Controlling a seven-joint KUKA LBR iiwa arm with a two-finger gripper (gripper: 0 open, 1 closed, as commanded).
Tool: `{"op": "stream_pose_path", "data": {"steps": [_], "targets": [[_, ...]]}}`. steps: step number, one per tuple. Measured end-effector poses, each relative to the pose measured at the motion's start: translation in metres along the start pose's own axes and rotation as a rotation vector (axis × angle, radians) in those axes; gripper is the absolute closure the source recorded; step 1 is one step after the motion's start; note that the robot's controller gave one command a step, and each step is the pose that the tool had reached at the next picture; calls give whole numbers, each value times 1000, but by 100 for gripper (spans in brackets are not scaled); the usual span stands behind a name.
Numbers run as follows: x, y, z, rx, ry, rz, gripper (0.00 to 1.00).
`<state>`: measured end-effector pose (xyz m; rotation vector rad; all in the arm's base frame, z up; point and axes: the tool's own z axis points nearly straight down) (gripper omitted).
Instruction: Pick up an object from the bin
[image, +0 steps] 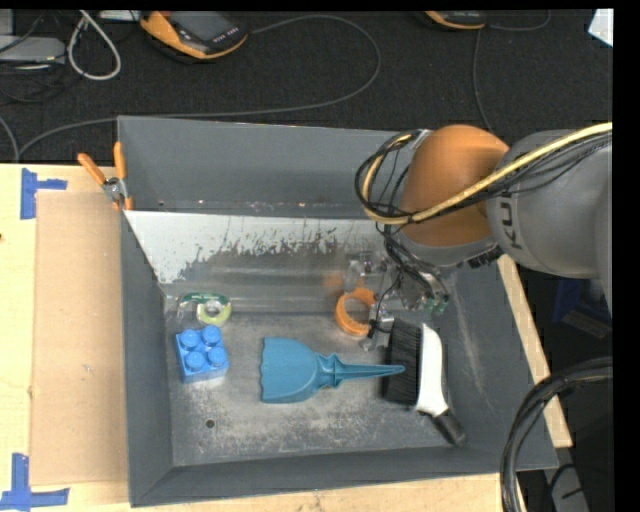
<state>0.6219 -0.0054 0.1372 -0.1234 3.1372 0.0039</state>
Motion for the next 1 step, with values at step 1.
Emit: {"op": "stream_pose_path", "data": {"steps": [1], "targets": [[41,9,17,-2,-1,-28,0]]}}
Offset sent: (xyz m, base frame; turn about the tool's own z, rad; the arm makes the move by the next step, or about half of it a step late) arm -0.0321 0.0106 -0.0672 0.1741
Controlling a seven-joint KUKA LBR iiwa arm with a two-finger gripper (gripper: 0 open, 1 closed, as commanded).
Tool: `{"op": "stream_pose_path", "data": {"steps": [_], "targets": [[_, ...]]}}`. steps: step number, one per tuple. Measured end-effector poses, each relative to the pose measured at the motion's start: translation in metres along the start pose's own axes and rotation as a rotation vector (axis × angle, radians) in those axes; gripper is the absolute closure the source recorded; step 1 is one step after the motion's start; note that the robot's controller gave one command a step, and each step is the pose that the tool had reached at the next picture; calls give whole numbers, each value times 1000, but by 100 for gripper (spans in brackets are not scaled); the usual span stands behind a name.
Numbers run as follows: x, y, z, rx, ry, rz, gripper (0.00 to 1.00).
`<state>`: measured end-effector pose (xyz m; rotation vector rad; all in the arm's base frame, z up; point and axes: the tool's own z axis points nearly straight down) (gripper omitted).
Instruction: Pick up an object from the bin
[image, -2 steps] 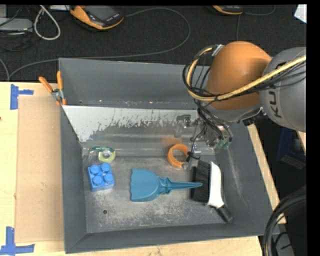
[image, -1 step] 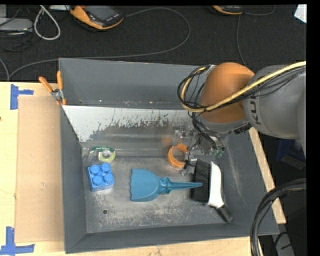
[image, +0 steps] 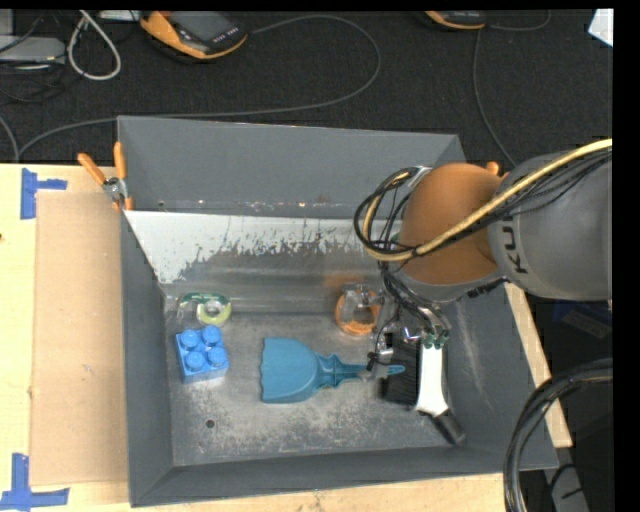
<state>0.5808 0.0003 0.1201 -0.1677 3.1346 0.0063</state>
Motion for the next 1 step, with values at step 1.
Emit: {"op": "stream_pose_path", "data": {"steps": [1], "targets": [[-11,4,42,0,-5,180,0]]}}
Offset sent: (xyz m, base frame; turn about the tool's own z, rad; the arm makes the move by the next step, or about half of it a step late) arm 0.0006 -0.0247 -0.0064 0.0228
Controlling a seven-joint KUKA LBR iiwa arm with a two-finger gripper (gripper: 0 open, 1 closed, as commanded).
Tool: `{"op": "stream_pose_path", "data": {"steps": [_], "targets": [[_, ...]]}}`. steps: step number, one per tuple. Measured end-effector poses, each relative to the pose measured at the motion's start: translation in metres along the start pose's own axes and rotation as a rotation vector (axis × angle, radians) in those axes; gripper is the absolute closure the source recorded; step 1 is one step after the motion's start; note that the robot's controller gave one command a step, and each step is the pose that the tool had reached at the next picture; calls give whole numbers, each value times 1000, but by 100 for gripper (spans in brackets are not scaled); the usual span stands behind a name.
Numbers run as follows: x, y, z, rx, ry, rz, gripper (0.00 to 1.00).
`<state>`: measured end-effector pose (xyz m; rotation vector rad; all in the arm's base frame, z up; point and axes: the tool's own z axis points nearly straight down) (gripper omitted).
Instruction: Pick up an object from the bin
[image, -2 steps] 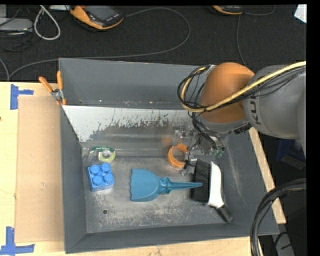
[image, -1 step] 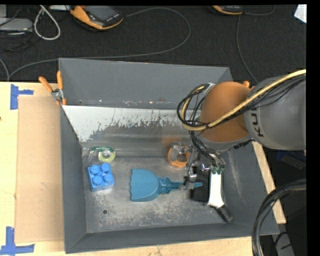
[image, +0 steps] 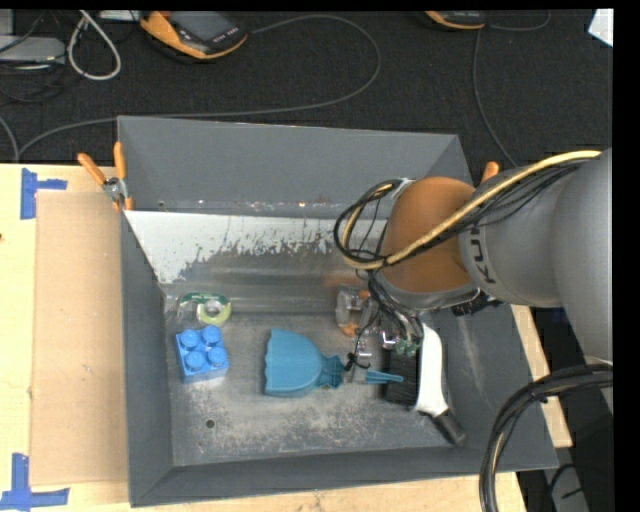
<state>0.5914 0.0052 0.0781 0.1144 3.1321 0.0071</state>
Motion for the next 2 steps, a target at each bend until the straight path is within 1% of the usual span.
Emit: {"op": "stream_pose_path", "data": {"steps": [1,2], "targets": [[2,-6,-4,-2,-2,-19,0],[36,-4,5,-3,-2,-9,0]]}}
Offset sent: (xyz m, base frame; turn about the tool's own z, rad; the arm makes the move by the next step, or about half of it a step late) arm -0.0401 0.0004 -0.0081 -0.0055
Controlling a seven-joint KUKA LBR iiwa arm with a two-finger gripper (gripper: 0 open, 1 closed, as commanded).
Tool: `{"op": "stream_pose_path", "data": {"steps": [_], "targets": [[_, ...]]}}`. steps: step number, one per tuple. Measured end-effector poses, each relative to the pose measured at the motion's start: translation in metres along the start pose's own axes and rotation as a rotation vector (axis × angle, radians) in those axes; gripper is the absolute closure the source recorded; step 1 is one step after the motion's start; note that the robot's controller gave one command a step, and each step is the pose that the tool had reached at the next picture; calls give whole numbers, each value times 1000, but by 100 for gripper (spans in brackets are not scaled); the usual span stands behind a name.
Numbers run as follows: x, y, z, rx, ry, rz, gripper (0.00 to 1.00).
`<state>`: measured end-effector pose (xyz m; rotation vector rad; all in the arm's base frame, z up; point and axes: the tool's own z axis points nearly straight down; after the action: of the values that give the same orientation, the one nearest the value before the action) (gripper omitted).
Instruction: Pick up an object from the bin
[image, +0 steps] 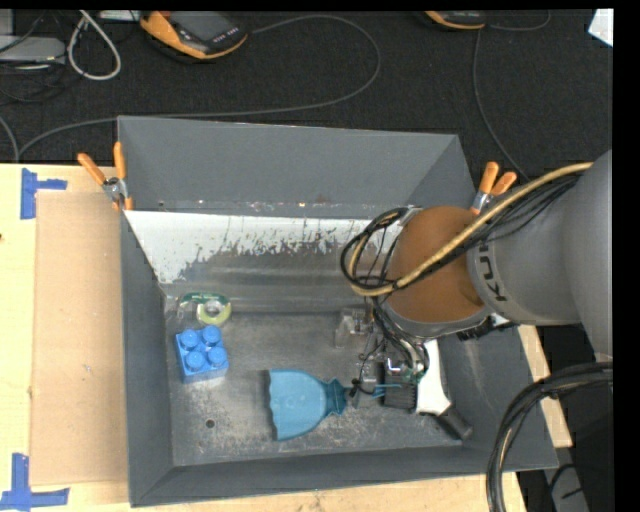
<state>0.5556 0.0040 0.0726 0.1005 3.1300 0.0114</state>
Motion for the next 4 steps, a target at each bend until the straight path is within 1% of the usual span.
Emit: {"op": "stream_pose_path", "data": {"steps": [1,2,3,4], "targets": [[-1,-4,2,-1,5,-13,0],[-43,18,-10,-2,-1,-527,100],[-43,18,-10,-2,-1,-525,100],[-48,14,-98,-3,4,-532,100]]}}
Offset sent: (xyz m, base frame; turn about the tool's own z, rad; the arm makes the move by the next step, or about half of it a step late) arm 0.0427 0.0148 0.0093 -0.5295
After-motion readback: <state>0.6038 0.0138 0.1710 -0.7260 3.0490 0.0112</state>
